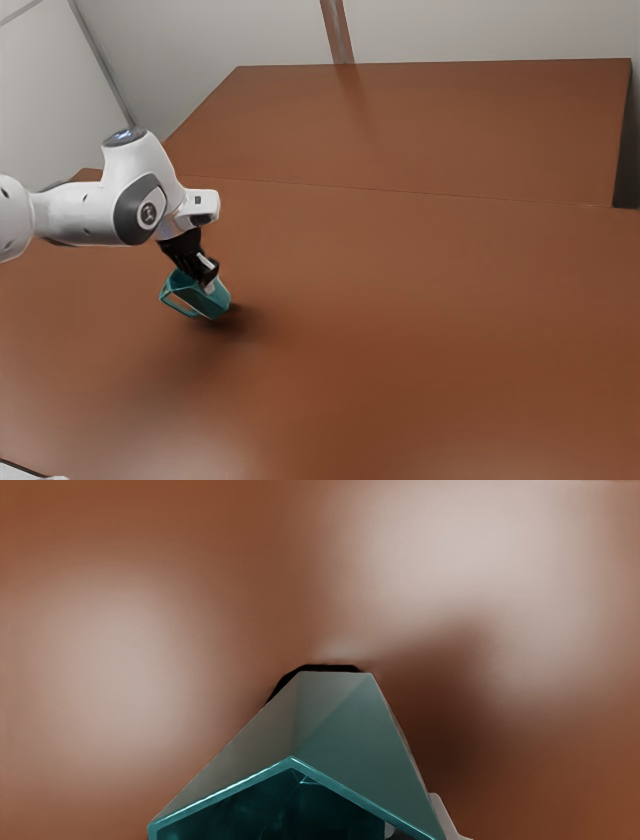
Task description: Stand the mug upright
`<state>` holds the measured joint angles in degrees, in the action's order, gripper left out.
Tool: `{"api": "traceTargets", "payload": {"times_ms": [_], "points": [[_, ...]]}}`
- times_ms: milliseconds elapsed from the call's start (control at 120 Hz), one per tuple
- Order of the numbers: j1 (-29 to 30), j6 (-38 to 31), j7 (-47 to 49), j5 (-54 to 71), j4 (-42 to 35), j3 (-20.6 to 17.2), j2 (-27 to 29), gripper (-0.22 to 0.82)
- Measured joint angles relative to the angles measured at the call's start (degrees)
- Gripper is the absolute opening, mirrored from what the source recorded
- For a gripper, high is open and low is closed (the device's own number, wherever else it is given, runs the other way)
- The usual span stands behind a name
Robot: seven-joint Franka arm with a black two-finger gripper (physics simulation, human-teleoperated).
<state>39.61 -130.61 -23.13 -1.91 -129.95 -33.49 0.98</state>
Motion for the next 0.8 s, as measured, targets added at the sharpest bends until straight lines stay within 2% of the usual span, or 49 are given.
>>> {"api": "traceTargets", "payload": {"times_ms": [300,458,542,733,800], "points": [[3.91,-1.53,4.6,1.2,-0.22,-0.48,-1.24,-0.18],[4.78,-2.06,5.97,1.06,-0.47,-0.52,-1.45,0.17],[5.02,-2.22,6.55,1.0,-0.49,-0.51,-1.22,0.31],[5.99,-2.17,7.62,0.96,-0.5,-1.4,1.04,0.49],[3.64,-1.62,7.91,0.95,-0.27,-1.73,2.76,0.52]]}}
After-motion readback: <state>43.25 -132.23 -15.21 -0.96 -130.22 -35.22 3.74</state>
